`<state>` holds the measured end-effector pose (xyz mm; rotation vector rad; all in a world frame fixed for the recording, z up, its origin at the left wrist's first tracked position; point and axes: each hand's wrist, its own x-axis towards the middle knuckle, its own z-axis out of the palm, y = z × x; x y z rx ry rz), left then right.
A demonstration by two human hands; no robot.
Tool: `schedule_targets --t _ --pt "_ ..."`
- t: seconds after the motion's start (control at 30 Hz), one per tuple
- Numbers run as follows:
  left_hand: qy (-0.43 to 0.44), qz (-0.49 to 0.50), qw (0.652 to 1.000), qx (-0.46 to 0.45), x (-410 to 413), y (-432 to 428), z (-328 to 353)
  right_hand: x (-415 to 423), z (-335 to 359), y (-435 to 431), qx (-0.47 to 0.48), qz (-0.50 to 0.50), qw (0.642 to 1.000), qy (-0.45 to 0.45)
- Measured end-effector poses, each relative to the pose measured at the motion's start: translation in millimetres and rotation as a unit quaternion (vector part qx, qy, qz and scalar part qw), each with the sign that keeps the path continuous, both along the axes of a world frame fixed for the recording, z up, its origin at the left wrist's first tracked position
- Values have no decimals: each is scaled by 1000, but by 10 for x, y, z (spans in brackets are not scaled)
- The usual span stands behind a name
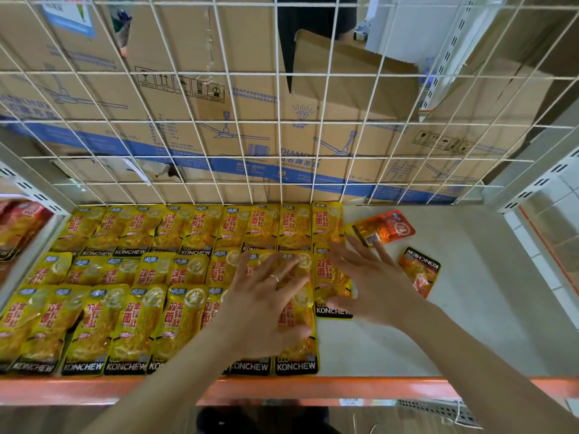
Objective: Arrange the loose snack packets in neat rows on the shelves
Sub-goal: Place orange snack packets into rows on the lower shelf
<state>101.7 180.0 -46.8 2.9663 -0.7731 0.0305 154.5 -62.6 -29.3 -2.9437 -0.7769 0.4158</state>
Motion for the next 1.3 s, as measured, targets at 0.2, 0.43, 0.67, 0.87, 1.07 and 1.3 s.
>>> schedule_targets --t 0.2,0.43,0.67,0.87,1.07,1.3 --pt "47 4 999 13 26 1 75 28 42 27 5 -9 1000 23" --pt "0 16 999 -34 332 -465 252 -187 221 -471 94 -251 962 -55" --pt "14 21 999 -36 982 -1324 261 -398 142 -709 88 -348 932 -49" --pt "37 18 999 -1 1213 -1629 56 -381 73 -973 25 -111 993 -33" --pt "115 93 987 -68 1238 -1730 136 -175 154 -1034 -91 -105 990 -36" --pt "267 209 869 -360 1108 -1575 213 -38 229 -1161 192 -394 896 66"
